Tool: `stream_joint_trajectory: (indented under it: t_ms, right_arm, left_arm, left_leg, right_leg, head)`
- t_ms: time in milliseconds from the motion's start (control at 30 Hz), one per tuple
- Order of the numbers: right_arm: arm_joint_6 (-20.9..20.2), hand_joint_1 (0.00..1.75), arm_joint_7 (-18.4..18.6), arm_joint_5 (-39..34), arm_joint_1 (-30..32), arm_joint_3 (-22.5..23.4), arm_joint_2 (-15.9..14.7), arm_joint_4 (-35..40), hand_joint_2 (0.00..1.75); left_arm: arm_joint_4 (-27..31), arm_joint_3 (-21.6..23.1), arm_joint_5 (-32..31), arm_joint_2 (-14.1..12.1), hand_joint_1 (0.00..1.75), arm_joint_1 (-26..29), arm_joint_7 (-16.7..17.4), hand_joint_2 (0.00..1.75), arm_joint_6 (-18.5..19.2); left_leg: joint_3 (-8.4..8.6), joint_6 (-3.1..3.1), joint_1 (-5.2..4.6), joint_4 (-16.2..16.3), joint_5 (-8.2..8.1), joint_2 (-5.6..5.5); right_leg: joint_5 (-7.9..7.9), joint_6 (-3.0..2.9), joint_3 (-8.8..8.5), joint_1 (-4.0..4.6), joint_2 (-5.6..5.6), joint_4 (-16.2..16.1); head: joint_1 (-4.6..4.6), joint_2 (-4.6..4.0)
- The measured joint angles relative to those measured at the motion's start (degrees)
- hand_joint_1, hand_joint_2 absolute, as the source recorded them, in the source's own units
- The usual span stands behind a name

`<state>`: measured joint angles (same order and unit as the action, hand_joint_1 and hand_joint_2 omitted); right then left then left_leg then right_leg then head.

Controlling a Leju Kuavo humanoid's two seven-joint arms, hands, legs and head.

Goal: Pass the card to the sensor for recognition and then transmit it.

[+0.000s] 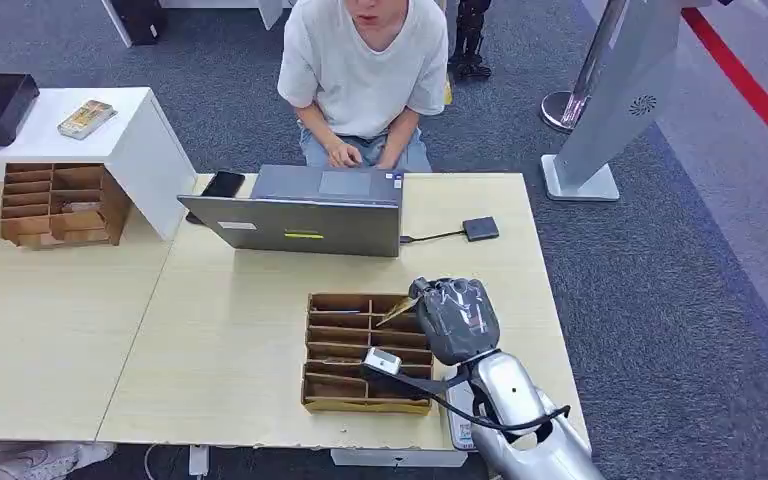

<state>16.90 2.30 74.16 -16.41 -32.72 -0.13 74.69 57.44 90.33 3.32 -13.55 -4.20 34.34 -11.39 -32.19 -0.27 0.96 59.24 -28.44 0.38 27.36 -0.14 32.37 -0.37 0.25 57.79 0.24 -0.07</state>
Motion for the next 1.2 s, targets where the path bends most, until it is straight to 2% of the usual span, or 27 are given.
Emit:
stream_joint_trajectory:
  t_ms: [233,267,333,367,500,733,800,900,1000,1033,1067,1100,1167,1200]
  right_arm:
    - [0.0,1.75,0.0,0.0,0.08,0.07,-0.04,0.13,1.75]
    - [0.55,1.75,-0.31,0.04,0.1,0.07,-0.04,0.2,1.75]
    - [6.46,1.75,-1.14,0.72,1.38,0.29,-0.33,4.29,1.75]
    - [8.16,1.75,-0.89,1.05,1.81,0.33,-0.5,7.45,1.75]
    - [7.43,1.75,-0.39,2.01,3.0,0.61,-1.09,16.6,1.75]
    - [12.22,1.75,-1.44,3.21,4.6,0.88,-1.36,23.52,1.75]
    - [12.87,1.75,-1.25,3.65,4.8,0.88,-1.38,24.72,1.75]
    - [13.68,1.75,-1.24,4.0,5.37,0.88,-1.4,26.14,1.75]
    - [13.79,1.75,-1.22,3.89,5.57,0.9,-1.4,26.82,1.75]
    - [13.79,1.75,-1.22,3.82,5.47,0.92,-1.4,26.88,1.75]
    - [13.75,1.75,-1.22,3.82,5.39,0.94,-1.4,27.01,1.75]
    - [13.77,1.75,-1.22,3.8,5.53,1.05,-1.36,27.16,1.75]
    - [13.81,1.75,-1.25,3.65,5.5,1.38,-1.38,27.19,1.75]
    - [13.88,1.75,-1.25,3.61,5.47,1.47,-1.38,27.21,1.75]
  left_arm:
    - [0.15,0.07,0.94,-0.04,0.0,-0.03,0.0,0.0,0.07]
    - [0.15,0.04,0.94,0.08,0.0,0.07,-0.02,0.0,0.07]
    - [0.15,-2.67,0.85,1.68,0.0,1.82,-0.77,0.0,0.81]
    - [0.15,-5.08,0.22,2.03,0.0,2.93,-0.96,0.0,1.31]
    - [0.18,-18.92,-11.18,3.52,0.0,8.73,-0.35,0.0,9.69]
    - [1.68,-39.42,-29.52,8.24,0.0,17.04,-0.42,0.0,22.3]
    - [2.1,-47.01,-36.32,11.37,0.0,19.76,-1.49,0.0,26.61]
    - [3.32,-60.73,-50.34,17.08,0.0,23.98,-3.19,0.0,34.24]
    - [4.31,-68.88,-58.01,20.88,0.0,25.92,-3.41,0.0,37.16]
    - [4.77,-70.67,-59.3,21.84,0.0,26.74,-3.43,0.0,37.13]
    - [7.54,-73.65,-56.39,23.68,0.0,30.16,-2.11,0.0,31.01]
    - [11.93,-76.1,-48.75,24.84,0.0,33.61,-2.89,0.0,24.39]
    - [15.9,-79.55,-28.4,26.64,0.0,37.48,-2.58,0.0,16.64]
    - [17.27,-80.53,-21.24,27.63,0.0,39.28,-2.6,0.0,13.3]
  left_leg:
    - [0.08,0.0,0.01,0.0,-0.01,-0.03]
    - [-0.3,0.0,0.01,-0.02,-0.01,-0.04]
    - [-0.29,0.06,0.0,-0.02,-0.17,-0.11]
    - [-0.21,0.07,-0.01,-0.02,-0.2,-0.08]
    - [0.71,0.1,0.04,-0.03,-0.76,0.17]
    - [1.16,0.02,0.3,-0.03,-1.14,0.63]
    - [1.37,-0.08,0.59,-0.02,-1.33,0.94]
    - [1.79,-0.27,1.06,0.01,-1.66,1.61]
    - [2.15,-0.49,1.61,0.01,-1.9,2.25]
    - [2.31,-0.61,1.73,0.02,-2.01,2.4]
    - [2.42,-0.83,1.68,0.05,-2.19,2.0]
    - [2.55,-0.86,1.46,-0.01,-2.18,1.95]
    - [2.21,-0.67,1.16,-0.05,-1.86,1.43]
    - [2.01,-0.67,1.15,-0.05,-1.81,0.99]
  right_leg:
    - [0.04,-0.04,-0.1,0.0,-0.01,0.0]
    - [0.04,-0.04,-0.21,0.0,-0.02,0.03]
    - [0.17,0.03,-0.31,-0.01,-0.13,0.01]
    - [0.2,0.01,-0.39,-0.02,-0.13,0.02]
    - [0.72,0.0,-1.24,0.01,-0.02,-0.01]
    - [0.89,-0.09,-1.69,0.22,0.28,-0.15]
    - [0.89,-0.11,-1.88,0.44,0.53,-0.32]
    - [0.94,-0.23,-2.21,0.91,1.07,-0.51]
    - [0.86,-0.5,-2.55,1.4,1.59,-0.79]
    - [0.86,-0.55,-2.62,1.56,1.82,-0.85]
    - [0.9,-0.61,-2.59,1.57,2.13,-0.8]
    - [0.98,-0.73,-2.48,1.4,2.28,-0.78]
    - [1.05,-0.72,-2.11,1.12,1.8,-0.67]
    - [1.1,-0.69,-2.03,1.11,1.43,-0.65]
  head:
    - [0.0,0.0]
    - [-0.02,0.0]
    - [-0.06,0.0]
    - [-0.07,0.0]
    - [-0.07,0.0]
    - [-0.07,0.0]
    - [-0.04,0.0]
    - [-0.09,0.0]
    - [-0.07,0.0]
    - [-0.04,0.0]
    - [0.06,0.0]
    - [0.03,0.02]
    - [-0.22,0.0]
    - [-0.28,0.02]
